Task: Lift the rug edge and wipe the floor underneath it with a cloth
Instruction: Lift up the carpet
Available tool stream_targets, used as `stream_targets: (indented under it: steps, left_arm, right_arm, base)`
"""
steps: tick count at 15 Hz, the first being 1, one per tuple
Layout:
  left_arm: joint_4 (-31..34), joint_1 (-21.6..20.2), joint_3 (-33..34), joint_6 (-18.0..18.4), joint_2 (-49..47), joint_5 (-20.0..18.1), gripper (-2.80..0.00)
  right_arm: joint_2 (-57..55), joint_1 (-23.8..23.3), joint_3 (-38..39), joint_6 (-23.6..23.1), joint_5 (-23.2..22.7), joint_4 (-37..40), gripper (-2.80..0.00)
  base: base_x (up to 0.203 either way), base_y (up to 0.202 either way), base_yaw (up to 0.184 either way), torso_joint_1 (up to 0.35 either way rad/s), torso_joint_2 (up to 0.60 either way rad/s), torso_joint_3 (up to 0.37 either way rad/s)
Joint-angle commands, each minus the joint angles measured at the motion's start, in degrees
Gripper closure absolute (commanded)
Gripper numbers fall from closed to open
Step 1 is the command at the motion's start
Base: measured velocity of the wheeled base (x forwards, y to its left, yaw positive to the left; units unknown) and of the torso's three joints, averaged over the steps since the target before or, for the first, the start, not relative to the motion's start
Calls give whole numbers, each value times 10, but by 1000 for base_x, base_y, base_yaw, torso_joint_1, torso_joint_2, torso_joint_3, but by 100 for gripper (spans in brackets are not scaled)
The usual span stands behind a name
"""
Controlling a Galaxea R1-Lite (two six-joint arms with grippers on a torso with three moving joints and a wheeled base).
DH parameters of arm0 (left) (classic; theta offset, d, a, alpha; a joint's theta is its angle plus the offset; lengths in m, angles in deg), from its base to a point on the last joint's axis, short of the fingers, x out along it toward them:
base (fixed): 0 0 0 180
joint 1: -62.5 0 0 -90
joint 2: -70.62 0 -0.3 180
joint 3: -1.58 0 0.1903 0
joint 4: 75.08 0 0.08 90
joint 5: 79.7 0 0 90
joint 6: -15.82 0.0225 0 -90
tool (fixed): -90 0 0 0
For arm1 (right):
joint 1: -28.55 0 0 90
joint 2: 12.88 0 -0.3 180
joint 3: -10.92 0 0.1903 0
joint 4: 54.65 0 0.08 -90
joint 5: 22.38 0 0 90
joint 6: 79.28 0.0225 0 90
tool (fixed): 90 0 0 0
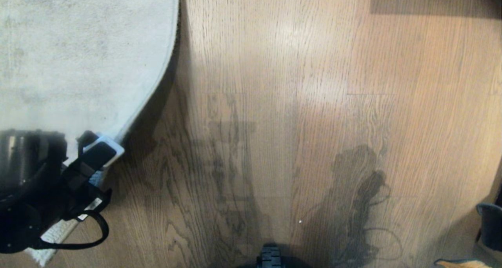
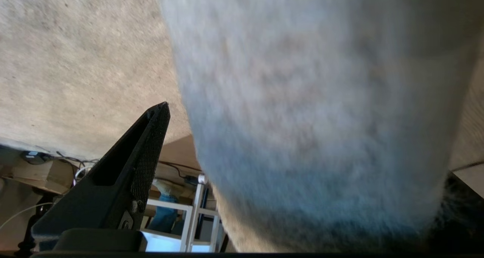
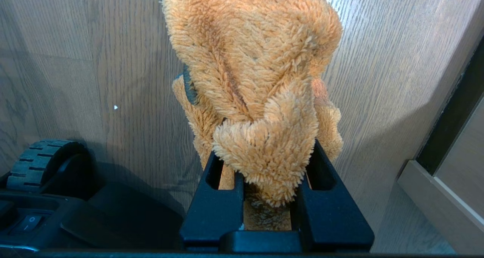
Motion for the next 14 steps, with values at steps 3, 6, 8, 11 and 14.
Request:
stream_targets:
  steps: [3, 6, 8, 11, 14]
  left_arm:
    - [-2, -1, 37, -9, 6, 1, -280]
    - [-2, -1, 40, -18, -3, 1, -280]
    - [-28, -2, 43, -16, -21, 1, -280]
    - [-108, -2, 57, -12, -64, 0, -280]
    - [-170, -4, 59, -11, -94, 0, -280]
  right_arm:
    - [-1, 0, 0, -1, 0, 0, 0]
    - [-1, 0, 0, -1, 0, 0, 0]
    - [-1, 0, 0, -1, 0, 0, 0]
    - [-1, 0, 0, -1, 0, 0, 0]
    - [-1, 0, 0, -1, 0, 0, 0]
  base:
    - [0, 0, 0, 0, 0, 0]
    - [0, 0, 0, 0, 0, 0]
    - [0, 0, 0, 0, 0, 0]
    - [0, 0, 0, 0, 0, 0]
    - [0, 0, 0, 0, 0, 0]
